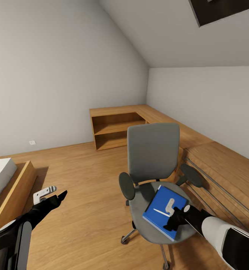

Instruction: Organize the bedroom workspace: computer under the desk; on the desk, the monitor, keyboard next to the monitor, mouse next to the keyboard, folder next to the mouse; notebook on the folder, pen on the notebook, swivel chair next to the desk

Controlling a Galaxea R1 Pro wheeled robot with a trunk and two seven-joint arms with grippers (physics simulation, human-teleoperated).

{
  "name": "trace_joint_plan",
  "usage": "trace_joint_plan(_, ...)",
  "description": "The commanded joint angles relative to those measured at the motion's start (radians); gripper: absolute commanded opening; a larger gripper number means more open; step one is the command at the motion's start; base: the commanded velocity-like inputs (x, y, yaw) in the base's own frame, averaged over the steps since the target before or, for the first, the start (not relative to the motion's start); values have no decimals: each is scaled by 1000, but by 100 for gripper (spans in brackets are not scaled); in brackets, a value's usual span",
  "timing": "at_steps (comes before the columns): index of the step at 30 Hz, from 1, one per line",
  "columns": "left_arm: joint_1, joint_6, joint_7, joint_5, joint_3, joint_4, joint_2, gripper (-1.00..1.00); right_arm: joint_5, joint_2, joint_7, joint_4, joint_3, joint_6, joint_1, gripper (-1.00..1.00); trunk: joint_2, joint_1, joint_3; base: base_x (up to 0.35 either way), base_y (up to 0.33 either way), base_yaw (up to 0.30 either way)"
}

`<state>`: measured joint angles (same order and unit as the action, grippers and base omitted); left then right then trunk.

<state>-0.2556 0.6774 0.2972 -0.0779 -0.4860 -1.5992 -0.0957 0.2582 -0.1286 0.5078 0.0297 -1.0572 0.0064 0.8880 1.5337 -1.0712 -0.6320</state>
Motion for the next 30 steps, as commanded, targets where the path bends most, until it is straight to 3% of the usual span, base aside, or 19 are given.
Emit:
trace_joint_plan(1, -1, 8, 2, -8, -3, -1, -1, 100, 9, 0, 3, 1, -9, 1, 0, 100, 1, 0, -1, 0, 0, 0)
trace_joint_plan(30, -2, 8, 2, -9, -3, -1, -1, 100, 10, -1, 3, 0, -5, 1, 0, 100, 1, 0, -1, 0, 0, 0)
